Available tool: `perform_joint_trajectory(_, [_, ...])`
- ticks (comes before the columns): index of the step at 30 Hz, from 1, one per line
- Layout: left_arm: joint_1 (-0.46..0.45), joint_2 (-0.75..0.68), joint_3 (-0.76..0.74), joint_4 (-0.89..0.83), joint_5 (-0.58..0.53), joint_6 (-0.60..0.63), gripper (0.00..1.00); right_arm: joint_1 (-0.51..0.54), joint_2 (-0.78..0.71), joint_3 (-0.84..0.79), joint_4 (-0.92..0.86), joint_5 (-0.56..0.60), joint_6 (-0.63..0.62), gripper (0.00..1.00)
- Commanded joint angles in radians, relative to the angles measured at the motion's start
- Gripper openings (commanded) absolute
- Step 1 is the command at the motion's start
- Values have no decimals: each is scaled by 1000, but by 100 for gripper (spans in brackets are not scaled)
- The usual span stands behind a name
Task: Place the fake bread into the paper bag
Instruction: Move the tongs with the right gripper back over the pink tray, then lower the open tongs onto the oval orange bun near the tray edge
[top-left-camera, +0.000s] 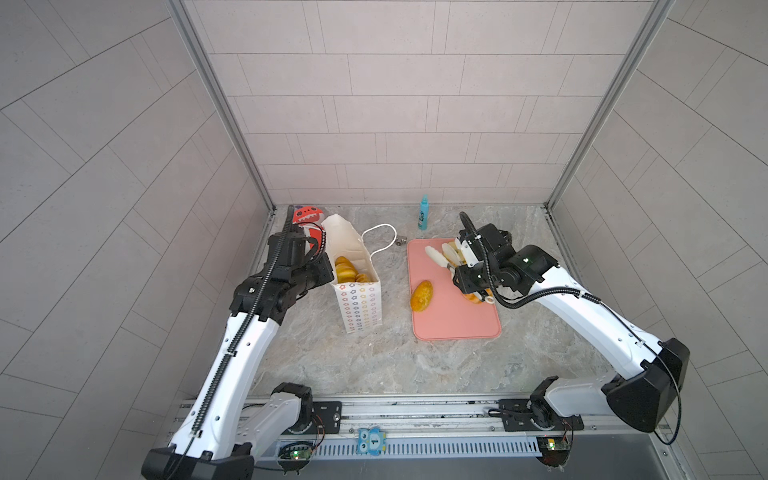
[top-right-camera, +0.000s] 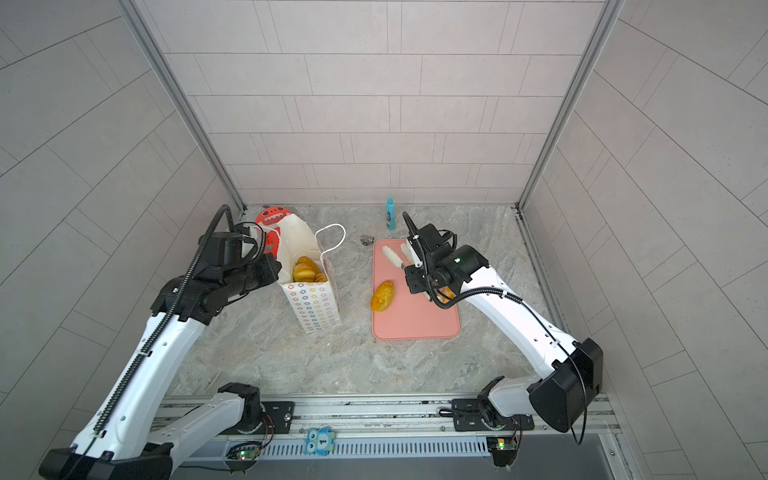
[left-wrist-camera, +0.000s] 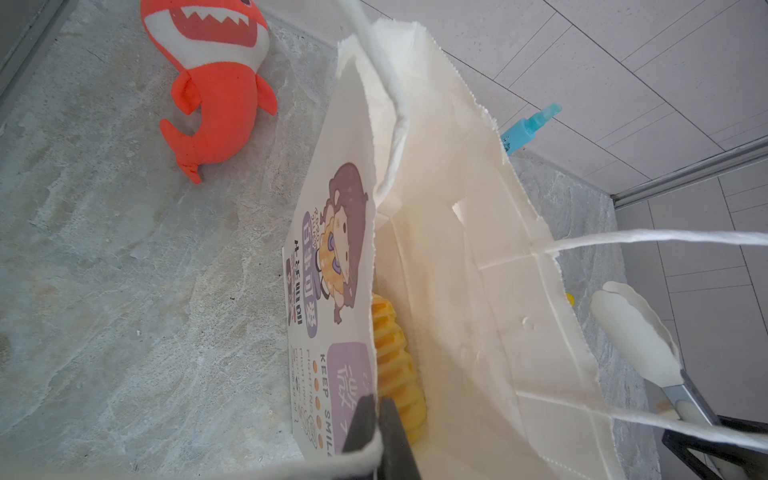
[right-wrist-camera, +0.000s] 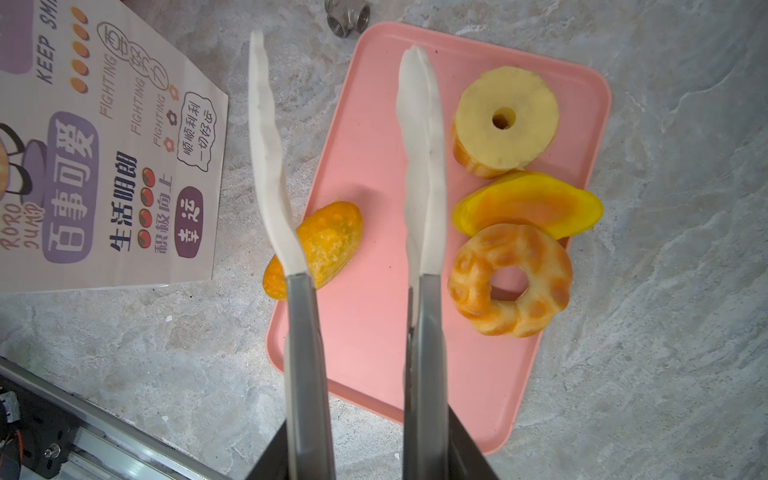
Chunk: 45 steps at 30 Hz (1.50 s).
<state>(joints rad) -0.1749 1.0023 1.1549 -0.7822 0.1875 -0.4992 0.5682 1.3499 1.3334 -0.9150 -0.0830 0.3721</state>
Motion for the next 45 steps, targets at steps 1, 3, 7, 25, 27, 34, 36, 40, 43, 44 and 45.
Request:
perform_joint_trajectory(1, [6, 0, 1, 4, 3, 4, 7, -2, -24, -25, 47, -11, 22, 44])
perform_joint_trajectory(3, [5, -1, 0, 4, 3, 3, 6, -3, -23, -45, 59, -16, 27, 44])
perform_joint_trajectory(7, [5, -3, -3, 4, 2, 4, 6, -3, -20, -78, 78, -26, 36, 44])
perform_joint_trajectory(25, [5, -7, -12, 3, -3, 7, 6, -3, 10, -183, 146, -79, 90, 49])
perform_joint_trajectory(27, [6, -8, -15, 4, -2, 7, 6, -4, 22, -187, 146, -84, 98, 50])
perform_joint_trajectory(34, [5, -10, -17, 2, -5, 8, 6, -6, 75, -194, 135, -138, 100, 51])
perform_joint_trajectory(36, [5, -12, -20, 3, -6, 8, 7, -6, 93, -195, 133, -159, 111, 52])
perform_joint_trajectory(40, [5, -13, -22, 2, -8, 9, 6, -7, 104, -216, 164, -188, 129, 52])
perform_joint_trajectory(43, [6, -13, -21, 1, -9, 11, 6, -7, 107, -228, 186, -201, 141, 52])
perform_joint_trajectory(44, [5, -13, -23, 2, -9, 11, 6, -8, 110, -231, 194, -206, 145, 52])
perform_joint_trajectory(45, [6, -13, -23, 3, -8, 12, 7, -8, 113, -233, 201, -214, 150, 53])
